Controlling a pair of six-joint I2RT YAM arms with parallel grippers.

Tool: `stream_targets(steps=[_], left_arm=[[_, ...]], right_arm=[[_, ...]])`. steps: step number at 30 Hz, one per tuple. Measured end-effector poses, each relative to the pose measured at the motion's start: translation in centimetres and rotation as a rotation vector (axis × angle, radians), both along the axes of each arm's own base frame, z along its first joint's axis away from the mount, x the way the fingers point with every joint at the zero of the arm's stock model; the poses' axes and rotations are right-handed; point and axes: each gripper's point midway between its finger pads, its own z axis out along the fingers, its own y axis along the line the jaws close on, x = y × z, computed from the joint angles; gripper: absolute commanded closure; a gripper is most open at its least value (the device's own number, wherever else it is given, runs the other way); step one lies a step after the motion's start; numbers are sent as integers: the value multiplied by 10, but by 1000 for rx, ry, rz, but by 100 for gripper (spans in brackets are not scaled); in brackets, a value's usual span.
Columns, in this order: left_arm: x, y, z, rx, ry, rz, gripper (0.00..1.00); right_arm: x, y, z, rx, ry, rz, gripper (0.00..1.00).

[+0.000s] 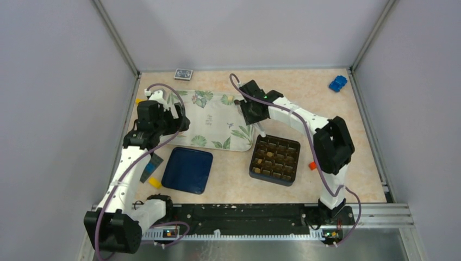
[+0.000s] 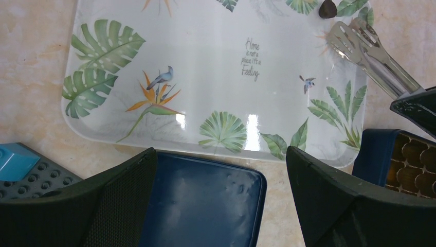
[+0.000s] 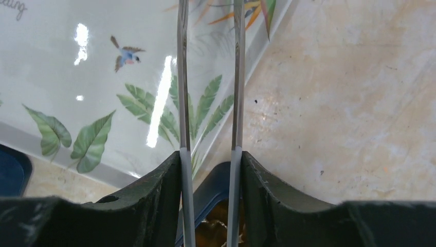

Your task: Pack the chocolate

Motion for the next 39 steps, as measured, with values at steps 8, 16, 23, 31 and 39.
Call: stream_targets(steps=[8, 16, 23, 31, 39], left_arm=[[0, 0, 0, 0, 0, -1, 1], [0, 0, 0, 1, 0, -1, 1], [-1, 0, 1, 1, -2, 0, 1], [-2, 0, 4, 0, -12, -1, 1], [-3, 0, 7, -3, -21, -3, 1]], right_arm=[[28, 15, -8, -1, -46, -19, 56], [40, 25, -27, -17, -34, -20, 60], [46, 30, -24, -10, -49, -21, 78], [37, 26, -8, 13, -58, -15, 84], [-11, -4, 66, 127, -131, 10, 86]])
